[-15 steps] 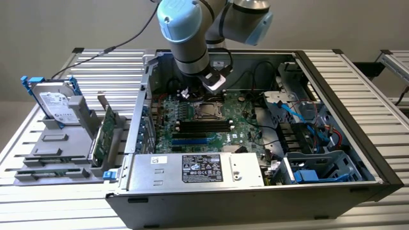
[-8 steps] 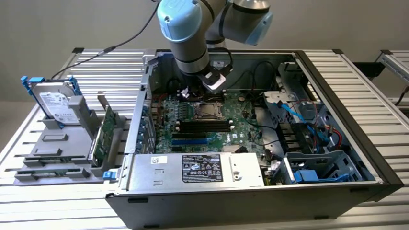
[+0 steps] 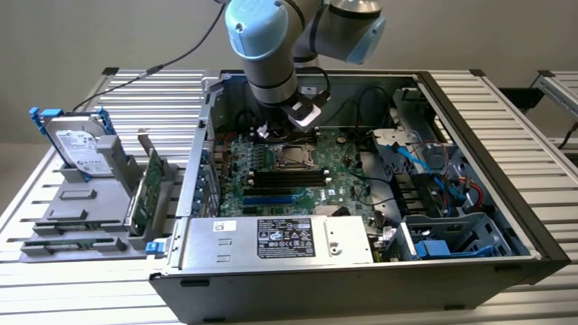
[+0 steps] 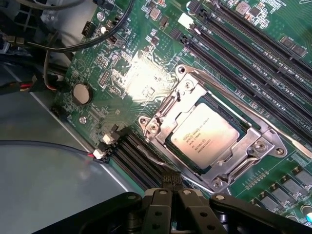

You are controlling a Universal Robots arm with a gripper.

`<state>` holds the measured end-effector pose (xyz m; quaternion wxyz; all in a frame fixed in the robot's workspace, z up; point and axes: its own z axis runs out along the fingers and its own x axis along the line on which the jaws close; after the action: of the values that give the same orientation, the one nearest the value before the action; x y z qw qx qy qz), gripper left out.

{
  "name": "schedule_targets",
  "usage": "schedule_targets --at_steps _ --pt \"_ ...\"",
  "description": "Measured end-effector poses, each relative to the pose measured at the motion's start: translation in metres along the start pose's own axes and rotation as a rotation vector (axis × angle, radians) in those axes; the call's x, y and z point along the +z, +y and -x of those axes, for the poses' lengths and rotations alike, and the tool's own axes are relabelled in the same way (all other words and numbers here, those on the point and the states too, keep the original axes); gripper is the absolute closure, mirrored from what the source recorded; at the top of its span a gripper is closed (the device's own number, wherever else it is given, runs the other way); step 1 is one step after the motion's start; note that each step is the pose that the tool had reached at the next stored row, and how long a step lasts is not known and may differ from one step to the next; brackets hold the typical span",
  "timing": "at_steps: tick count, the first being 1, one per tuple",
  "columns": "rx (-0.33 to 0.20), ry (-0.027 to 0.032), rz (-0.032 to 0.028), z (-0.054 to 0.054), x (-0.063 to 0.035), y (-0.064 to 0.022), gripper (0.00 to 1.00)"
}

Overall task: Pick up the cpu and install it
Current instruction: 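Install the first cpu locking lever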

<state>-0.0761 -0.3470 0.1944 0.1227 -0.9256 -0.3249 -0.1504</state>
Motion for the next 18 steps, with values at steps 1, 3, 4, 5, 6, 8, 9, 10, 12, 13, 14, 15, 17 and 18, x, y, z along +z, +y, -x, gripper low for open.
schedule_targets --at_steps 1,3,4,5,6,8,9,10,12,13,14,15,17,18 --pt "-0.003 -0.0006 -0.0012 -0.0004 0.0001 0.0004 0.89" --pt "-0.009 -0.0014 -0.0032 -0.0011 0.0002 0.001 0.89" --pt "-0.011 -0.0017 -0.004 -0.0013 0.0003 0.0012 0.89" --pt "-0.012 -0.0021 -0.0046 -0.0014 0.0003 0.0013 0.89" --pt "-0.014 -0.0022 -0.0054 -0.0016 0.0004 0.0015 0.89" --pt "-0.018 -0.0028 -0.0069 -0.0019 0.0004 0.0017 0.89" --pt "-0.02 -0.003 -0.0073 -0.002 0.0005 0.0017 0.89" --pt "-0.02 -0.0031 -0.0075 -0.0019 0.0005 0.0017 0.89" --pt "-0.02 -0.0033 -0.0076 -0.0019 0.0005 0.0018 0.89" --pt "-0.02 -0.0032 -0.0076 -0.002 0.0005 0.0018 0.89" --pt "-0.02 -0.0031 -0.0075 -0.0019 0.0005 0.0018 0.89" --pt "-0.02 -0.003 -0.0074 -0.0019 0.0006 0.0018 0.89" --pt "-0.019 -0.0029 -0.0071 -0.0019 0.0007 0.0019 0.89" --pt "-0.019 -0.0027 -0.0069 -0.0019 0.0008 0.0019 0.89"
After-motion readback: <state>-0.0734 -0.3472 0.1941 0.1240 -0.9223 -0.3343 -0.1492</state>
